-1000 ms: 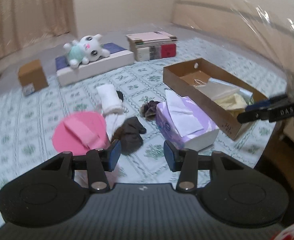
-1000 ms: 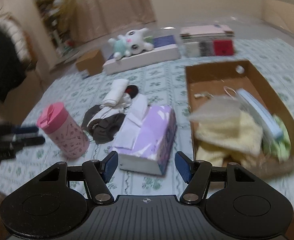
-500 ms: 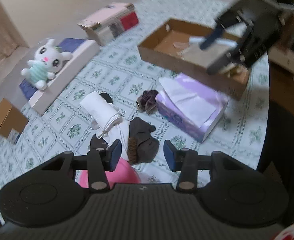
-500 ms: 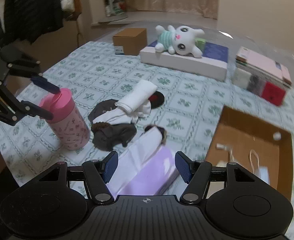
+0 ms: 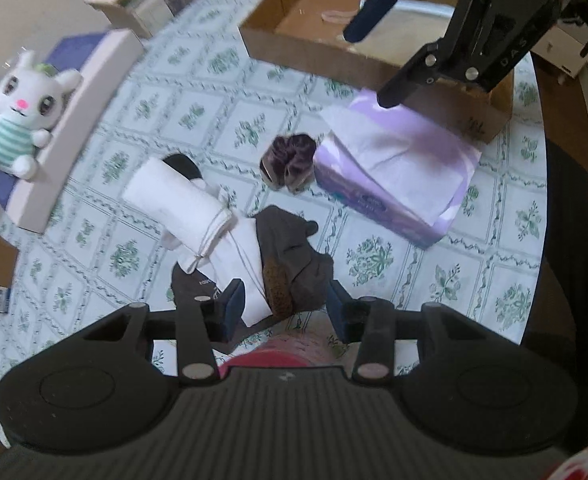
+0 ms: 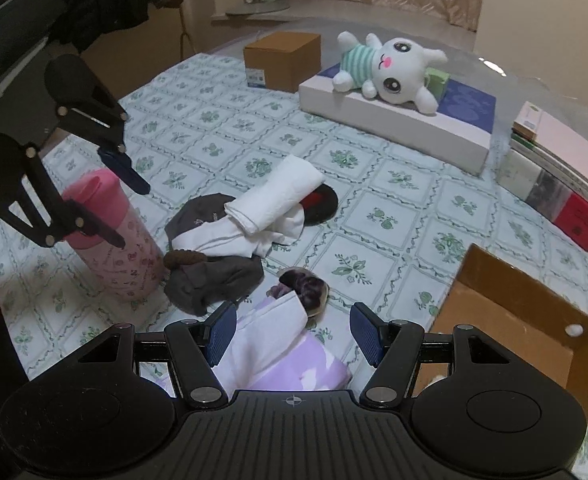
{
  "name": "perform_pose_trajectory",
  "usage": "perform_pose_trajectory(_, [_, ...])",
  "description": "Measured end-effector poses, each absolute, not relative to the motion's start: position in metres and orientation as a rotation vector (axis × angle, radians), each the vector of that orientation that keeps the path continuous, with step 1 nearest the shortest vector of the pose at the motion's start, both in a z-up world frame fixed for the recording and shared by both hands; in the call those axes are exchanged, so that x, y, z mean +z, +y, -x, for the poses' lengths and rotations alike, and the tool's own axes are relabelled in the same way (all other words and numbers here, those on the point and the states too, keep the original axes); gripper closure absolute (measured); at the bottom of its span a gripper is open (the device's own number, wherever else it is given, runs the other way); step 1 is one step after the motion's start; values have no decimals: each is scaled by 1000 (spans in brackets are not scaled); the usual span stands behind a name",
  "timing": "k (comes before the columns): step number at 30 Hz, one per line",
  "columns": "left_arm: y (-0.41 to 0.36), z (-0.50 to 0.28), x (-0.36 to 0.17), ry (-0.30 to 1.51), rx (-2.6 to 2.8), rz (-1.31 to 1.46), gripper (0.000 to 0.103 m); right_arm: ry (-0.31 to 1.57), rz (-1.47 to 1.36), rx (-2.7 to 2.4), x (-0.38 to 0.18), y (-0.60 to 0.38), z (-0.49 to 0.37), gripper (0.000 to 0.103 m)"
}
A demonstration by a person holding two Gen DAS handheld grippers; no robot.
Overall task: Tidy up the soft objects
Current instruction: 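Move both grippers back toward the dark socks beside the tissue box, then grasp the brown hair tie with the left gripper while the right grasps the purple scrunchie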
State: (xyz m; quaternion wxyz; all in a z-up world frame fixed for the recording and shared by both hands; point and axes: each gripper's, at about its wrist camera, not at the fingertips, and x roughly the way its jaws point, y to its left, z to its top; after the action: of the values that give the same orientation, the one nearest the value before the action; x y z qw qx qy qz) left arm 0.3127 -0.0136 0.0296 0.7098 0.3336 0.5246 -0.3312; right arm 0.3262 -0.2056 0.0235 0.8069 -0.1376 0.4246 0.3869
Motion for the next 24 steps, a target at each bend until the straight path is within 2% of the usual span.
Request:
perform_pose_trajectory(12, [-31, -356, -17, 1356, -797, -811, 68, 984, 376, 887, 3, -177, -372, 40])
perform_pose_trajectory(24, [-41, -367, -52, 1460, -836, -880, 82, 1052, 350, 906, -27, -168, -403, 40])
